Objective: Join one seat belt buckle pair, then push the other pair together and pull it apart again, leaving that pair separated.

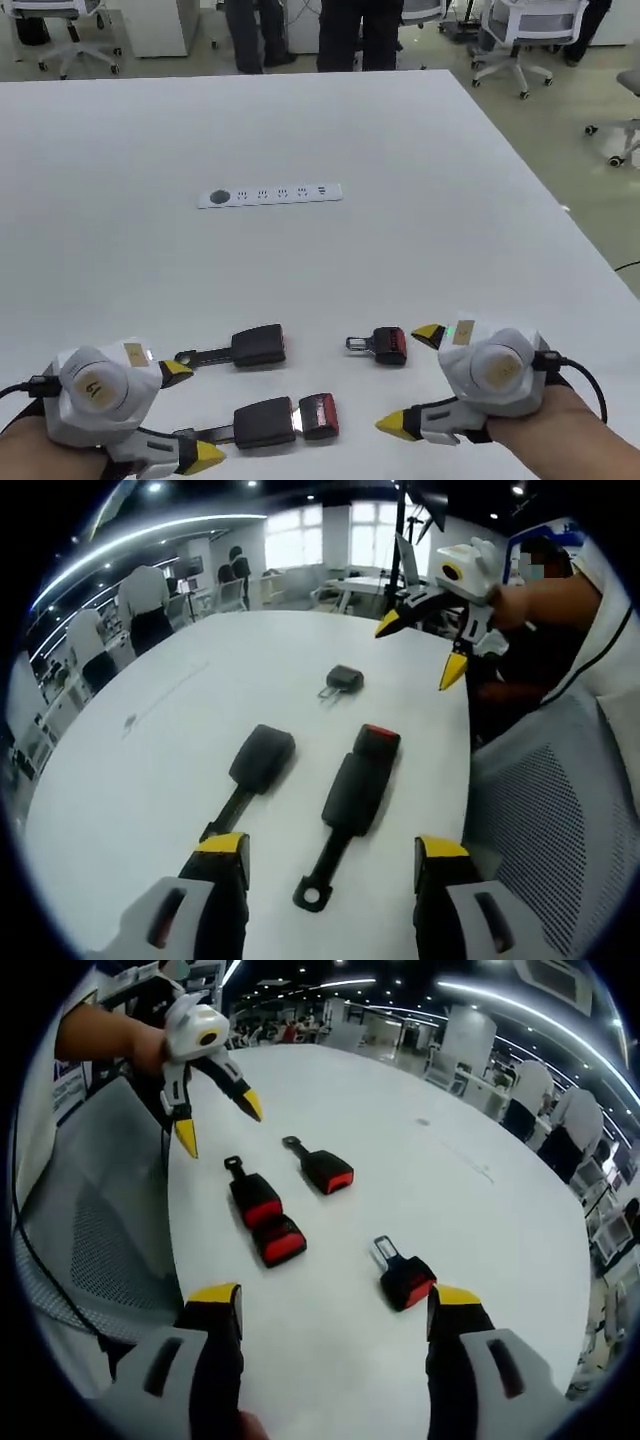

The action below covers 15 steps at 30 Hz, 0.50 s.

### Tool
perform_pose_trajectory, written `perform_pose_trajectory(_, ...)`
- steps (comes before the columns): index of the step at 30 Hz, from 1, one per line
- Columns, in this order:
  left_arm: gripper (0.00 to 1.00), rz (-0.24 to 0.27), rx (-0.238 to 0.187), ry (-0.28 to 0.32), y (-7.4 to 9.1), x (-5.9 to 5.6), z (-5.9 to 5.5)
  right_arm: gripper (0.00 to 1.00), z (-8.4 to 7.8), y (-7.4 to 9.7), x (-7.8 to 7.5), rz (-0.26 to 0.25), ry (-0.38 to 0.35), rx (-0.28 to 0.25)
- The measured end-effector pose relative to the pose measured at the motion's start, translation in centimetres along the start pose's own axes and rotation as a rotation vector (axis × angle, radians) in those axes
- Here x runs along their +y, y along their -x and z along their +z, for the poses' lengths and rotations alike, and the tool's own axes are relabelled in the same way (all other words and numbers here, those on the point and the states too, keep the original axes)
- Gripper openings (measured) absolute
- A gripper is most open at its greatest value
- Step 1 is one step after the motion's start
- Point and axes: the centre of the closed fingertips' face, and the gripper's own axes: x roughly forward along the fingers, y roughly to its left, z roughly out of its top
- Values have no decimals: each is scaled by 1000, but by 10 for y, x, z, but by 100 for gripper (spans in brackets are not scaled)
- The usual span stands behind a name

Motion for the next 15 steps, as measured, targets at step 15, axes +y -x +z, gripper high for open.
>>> perform_pose_trajectory(15,80,92,-42,125,34,6,-31,94,-23,24,2,-58,-94,-44)
